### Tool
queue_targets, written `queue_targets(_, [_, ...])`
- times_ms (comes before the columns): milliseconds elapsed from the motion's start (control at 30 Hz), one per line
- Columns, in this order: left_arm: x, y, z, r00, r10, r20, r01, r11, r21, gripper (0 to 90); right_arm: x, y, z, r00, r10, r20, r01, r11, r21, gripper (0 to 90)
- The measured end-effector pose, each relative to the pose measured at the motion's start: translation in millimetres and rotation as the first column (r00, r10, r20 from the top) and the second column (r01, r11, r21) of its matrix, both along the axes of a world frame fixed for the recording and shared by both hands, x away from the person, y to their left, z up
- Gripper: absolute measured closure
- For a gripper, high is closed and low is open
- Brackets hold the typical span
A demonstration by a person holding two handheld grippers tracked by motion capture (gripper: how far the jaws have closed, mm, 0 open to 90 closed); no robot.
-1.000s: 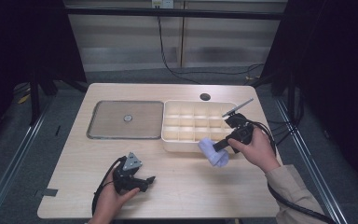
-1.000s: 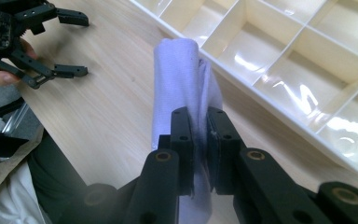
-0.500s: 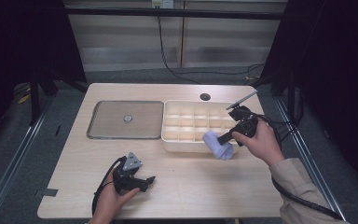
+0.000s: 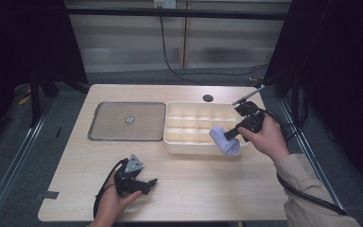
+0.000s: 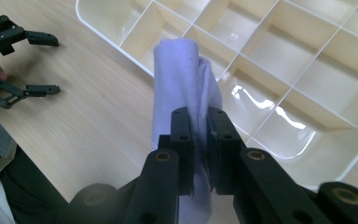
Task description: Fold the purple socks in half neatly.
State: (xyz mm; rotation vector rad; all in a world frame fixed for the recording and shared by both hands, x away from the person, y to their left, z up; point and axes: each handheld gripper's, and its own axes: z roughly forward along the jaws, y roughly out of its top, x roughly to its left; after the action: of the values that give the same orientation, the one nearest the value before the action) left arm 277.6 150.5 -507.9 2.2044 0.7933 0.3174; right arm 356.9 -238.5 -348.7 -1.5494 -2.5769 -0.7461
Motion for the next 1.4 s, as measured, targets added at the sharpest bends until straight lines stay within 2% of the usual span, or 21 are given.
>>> queue_targets(433, [-0.1,0.0,0.1,1.0,0.002,0.0,-0.002,1.0,0.0,18.7,13.3,-11.5,3.1,0.9988,-0.047,0.011,0.048,0.998,-0.027,82.4])
queue_targets(800, [-0.1,0.0,0.1,1.0,0.001,0.0,-0.001,1.0,0.0,18.7,23.5,-15.3,-2.0,0.9978,-0.065,0.017,0.066,0.996,-0.055,82.3])
queue_targets(1033, [-0.1,0.0,0.1,1.0,0.002,0.0,-0.002,1.0,0.0,18.7,29.9,-20.2,-5.2,0.9959,-0.09,-0.003,0.089,0.994,-0.066,82.2])
queue_targets(1400, [-0.2,0.0,0.1,1.0,0.002,-0.001,-0.002,1.0,0.0,18.7,35.3,-29.4,-10.4,0.9929,-0.119,-0.009,0.118,0.99,-0.084,82.1])
